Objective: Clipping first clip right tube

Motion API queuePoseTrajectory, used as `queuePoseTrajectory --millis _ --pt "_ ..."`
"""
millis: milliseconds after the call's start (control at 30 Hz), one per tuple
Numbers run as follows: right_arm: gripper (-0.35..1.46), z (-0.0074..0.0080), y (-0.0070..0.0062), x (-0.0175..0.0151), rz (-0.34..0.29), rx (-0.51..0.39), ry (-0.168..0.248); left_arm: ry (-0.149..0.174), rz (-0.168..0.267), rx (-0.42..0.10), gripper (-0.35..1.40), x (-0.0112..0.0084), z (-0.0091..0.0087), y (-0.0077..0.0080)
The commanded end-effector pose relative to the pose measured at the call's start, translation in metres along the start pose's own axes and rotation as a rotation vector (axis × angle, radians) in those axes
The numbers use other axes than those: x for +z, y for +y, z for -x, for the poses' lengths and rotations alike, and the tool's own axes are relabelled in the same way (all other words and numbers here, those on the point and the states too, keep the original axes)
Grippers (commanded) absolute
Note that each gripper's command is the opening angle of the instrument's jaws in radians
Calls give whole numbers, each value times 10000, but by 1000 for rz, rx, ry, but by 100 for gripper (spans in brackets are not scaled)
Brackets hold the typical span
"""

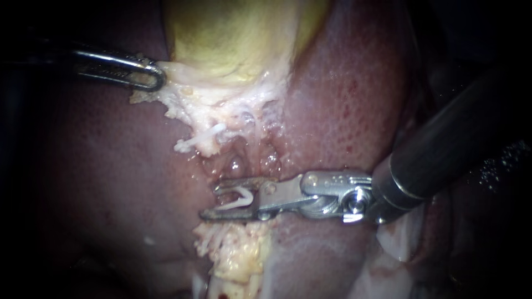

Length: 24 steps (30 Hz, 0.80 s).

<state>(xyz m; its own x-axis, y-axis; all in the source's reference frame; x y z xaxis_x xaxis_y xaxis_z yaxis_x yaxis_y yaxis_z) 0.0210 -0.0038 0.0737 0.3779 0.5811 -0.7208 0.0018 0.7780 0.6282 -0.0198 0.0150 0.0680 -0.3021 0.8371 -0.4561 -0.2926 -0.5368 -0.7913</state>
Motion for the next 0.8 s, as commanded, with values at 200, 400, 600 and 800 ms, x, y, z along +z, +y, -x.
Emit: queuePoseTrajectory --millis 200,400,600,800 --pt "46 -7 -2 -5 -5 4 6 0 0 0 -35 -1 0 0" --pt "50 -21 -8 -16 -27 6 71 -1 1 1 -35 -2 1 0" --pt "50 -34 -17 -38 -55 -4 76 -1 2 1 -35 -2 1 -1" --pt "50 -37 -25 -62 -93 -2 70 -1 2 1 -35 -3 1 -1"
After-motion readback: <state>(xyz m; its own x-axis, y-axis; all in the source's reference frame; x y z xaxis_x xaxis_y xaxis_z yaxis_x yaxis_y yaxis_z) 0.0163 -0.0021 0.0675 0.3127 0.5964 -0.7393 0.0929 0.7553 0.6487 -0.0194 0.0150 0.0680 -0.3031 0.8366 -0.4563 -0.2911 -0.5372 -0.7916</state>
